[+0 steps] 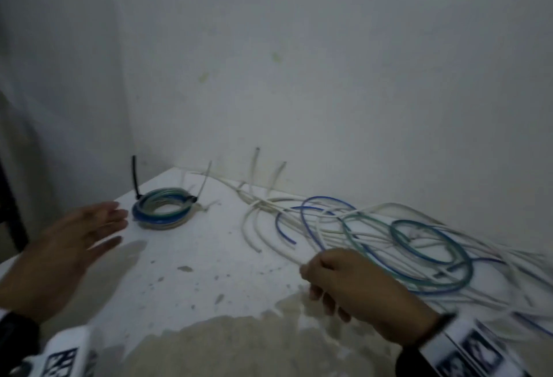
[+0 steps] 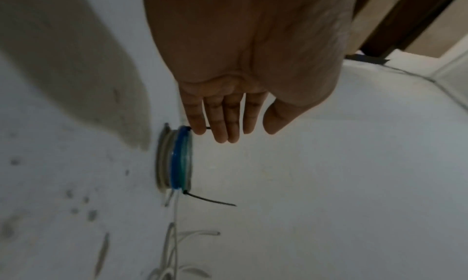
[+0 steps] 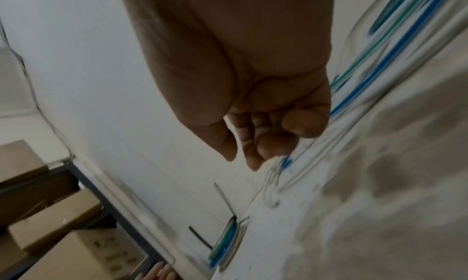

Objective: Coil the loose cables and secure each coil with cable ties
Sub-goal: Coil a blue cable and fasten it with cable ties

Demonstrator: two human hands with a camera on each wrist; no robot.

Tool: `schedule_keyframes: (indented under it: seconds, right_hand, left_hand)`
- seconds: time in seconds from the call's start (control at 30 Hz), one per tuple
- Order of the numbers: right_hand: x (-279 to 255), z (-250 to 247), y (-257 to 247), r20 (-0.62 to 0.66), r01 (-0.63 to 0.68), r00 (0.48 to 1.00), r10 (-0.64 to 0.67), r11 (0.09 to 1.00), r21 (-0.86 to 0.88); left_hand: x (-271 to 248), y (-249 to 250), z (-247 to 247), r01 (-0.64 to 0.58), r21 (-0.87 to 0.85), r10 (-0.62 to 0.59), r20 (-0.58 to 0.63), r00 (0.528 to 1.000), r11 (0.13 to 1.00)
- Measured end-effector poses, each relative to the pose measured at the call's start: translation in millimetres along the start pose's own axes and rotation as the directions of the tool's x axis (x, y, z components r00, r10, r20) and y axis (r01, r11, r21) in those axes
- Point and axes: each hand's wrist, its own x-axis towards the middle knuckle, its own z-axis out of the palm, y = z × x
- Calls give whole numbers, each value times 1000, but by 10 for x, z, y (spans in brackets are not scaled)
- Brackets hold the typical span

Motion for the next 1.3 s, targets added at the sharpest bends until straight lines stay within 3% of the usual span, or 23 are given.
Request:
schedule_keyframes:
  seconds: [0.07,0.13,0.2,0.27,0.33,0.37,0.43,0.57,0.77,0.83,0.93,1.13,1.2,1.3]
  right_hand:
    - [-306,-299,285,-122,-49,991,50,999,13]
    - [-520,-571,599,-230,-111,965,127,991,79]
    - [-642,-787,898,-305,-166,925,227,963,211]
    - [-724,-909,1117,-330,-195,886,327,907,374]
    - [-763,-943,1256,-312,-165,873,375,829,535]
    - [-763,-939,1305,-297,-135,871,391,773,620]
    - [-750,-919,1383,-282,-99,867,410,697,710]
    - [-706,-925,1488,-278,-95,869,409,690,718]
    - [-678,-948,1568,-222,-99,874,432,605,790]
    - [-660,-930,1580,-228,-90,881,415,620,780]
    - [-648,-913,1596,-230,-95,883,409,637,765]
    - [-643,-909,1600,-241,-90,882,406,645,759]
    - [-645,-904,1604,-249,-77,883,398,647,758]
    - [-643,-904,1614,-251,-67,888,386,647,760]
  left_hand:
    - [15,93,93,-20,26,20,-7,1000,999]
    - [-147,177,445,-89,187,71,105,992,978]
    - [-463,210,985,-243,390,146,261,954,888]
    - [-824,239,1624,-421,525,201,425,883,740]
    - [-998,134,2135,-599,553,242,586,774,579]
    - [-1041,53,2362,-659,527,242,652,718,536]
    - [-1067,-126,2750,-719,514,208,726,655,468]
    - [-1065,-401,3248,-691,636,39,725,687,343]
    - [-1040,-570,3412,-702,703,-146,711,688,115]
    - [-1048,-617,3395,-699,706,-160,707,689,111]
    - [-1108,-608,3381,-691,686,-91,721,686,227]
    - [-1185,-544,3363,-727,670,-257,736,626,149]
    - [-1198,-508,3351,-739,659,-220,748,626,137]
    - [-1202,-339,3354,-742,638,-54,765,642,207]
